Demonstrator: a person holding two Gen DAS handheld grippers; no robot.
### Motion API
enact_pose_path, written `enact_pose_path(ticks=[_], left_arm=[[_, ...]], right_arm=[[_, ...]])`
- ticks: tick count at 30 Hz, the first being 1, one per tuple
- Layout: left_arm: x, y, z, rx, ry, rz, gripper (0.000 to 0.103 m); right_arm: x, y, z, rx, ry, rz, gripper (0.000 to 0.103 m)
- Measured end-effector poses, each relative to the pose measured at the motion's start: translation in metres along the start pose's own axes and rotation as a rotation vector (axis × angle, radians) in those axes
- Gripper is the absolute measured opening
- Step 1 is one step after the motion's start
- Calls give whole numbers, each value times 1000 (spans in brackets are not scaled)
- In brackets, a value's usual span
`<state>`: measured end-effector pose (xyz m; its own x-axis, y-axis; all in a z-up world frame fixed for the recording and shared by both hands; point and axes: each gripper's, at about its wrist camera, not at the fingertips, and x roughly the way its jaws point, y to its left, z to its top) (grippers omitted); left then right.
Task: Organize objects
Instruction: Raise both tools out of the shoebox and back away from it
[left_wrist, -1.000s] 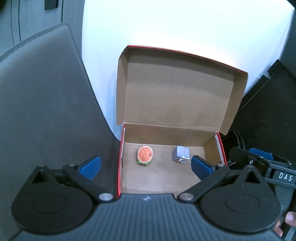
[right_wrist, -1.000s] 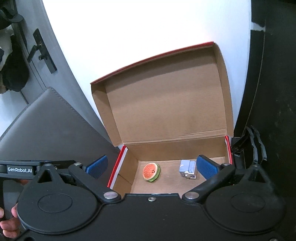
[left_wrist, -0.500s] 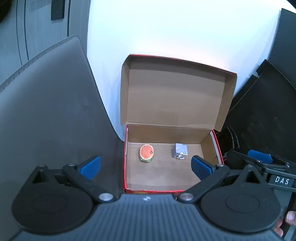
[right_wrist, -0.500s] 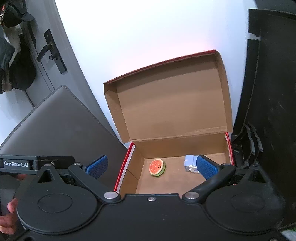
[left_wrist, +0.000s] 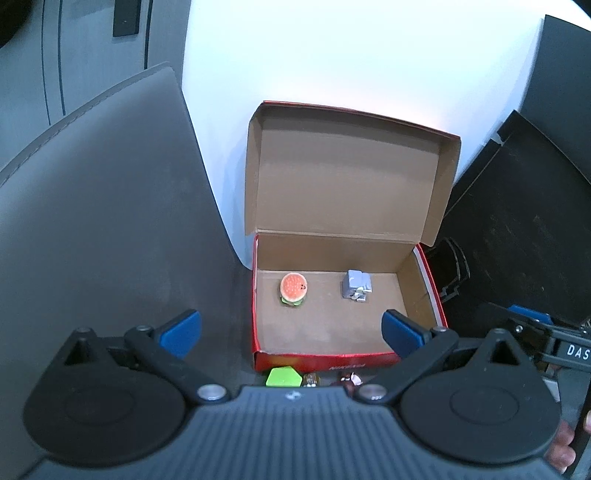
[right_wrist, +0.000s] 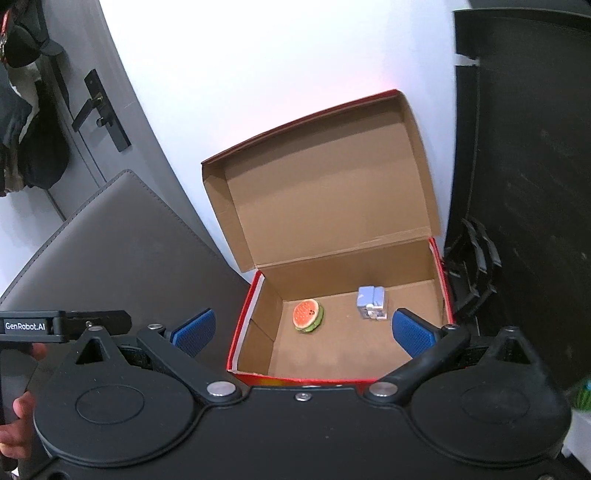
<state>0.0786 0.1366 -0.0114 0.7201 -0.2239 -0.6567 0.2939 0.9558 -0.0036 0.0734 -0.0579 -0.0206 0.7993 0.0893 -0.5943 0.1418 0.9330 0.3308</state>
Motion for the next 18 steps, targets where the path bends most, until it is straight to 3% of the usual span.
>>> enact_pose_path(ticks=[18], left_arm=[[-22,1,-28,2,14,-61,103]], right_arm=[[-32,4,-36,45,8,-31,103]])
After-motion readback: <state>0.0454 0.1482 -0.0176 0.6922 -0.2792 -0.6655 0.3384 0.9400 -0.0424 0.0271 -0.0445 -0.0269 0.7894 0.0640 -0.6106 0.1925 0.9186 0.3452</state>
